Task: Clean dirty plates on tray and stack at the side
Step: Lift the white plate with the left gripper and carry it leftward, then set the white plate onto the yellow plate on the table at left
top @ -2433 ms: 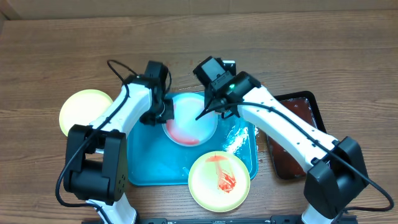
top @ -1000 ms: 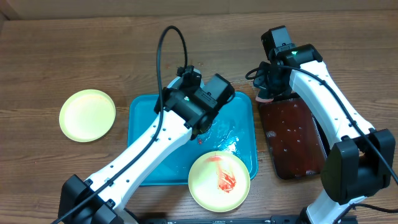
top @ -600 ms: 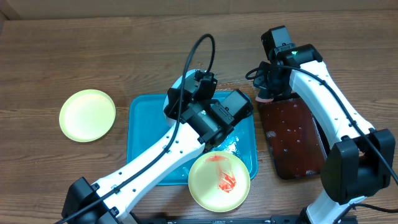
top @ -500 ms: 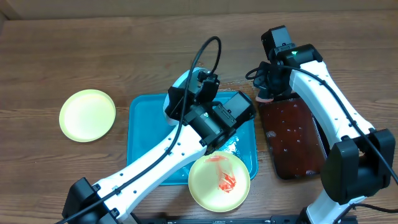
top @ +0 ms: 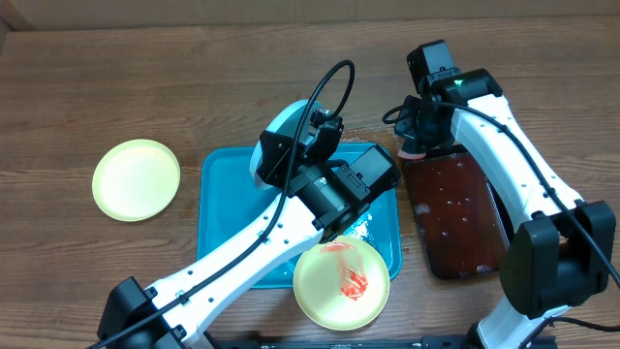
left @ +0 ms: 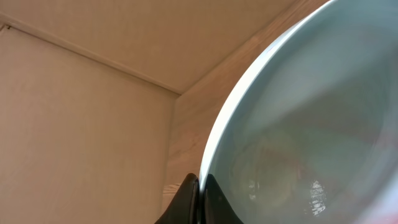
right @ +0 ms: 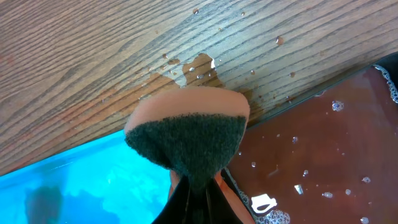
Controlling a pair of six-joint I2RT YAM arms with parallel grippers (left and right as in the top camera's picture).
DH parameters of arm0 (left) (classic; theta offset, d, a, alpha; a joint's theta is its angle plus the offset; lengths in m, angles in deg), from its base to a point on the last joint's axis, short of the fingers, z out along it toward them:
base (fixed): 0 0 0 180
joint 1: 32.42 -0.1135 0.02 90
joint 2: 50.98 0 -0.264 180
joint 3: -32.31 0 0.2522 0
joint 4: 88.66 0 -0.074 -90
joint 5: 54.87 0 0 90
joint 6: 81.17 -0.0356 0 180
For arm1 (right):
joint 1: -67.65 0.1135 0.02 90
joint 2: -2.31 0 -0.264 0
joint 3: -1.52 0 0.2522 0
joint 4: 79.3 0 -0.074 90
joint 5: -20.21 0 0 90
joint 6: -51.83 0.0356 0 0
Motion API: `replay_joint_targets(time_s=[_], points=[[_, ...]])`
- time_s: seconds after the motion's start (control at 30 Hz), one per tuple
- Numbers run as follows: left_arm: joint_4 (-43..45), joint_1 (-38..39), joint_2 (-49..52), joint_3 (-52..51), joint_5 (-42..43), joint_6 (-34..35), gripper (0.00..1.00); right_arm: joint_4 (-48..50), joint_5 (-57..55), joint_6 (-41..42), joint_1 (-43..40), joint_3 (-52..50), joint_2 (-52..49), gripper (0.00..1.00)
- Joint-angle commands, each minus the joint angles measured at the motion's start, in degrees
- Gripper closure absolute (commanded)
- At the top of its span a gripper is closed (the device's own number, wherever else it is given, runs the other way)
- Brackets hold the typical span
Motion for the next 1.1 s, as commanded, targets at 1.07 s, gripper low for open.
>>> replay_joint_targets(time_s=[1.07], points=[[6.3,-41.0,-2.5,0.8,76.1,13.4,0.96,-1.5,0.8,-0.4,-0.2,1.6,1.3,0.96]])
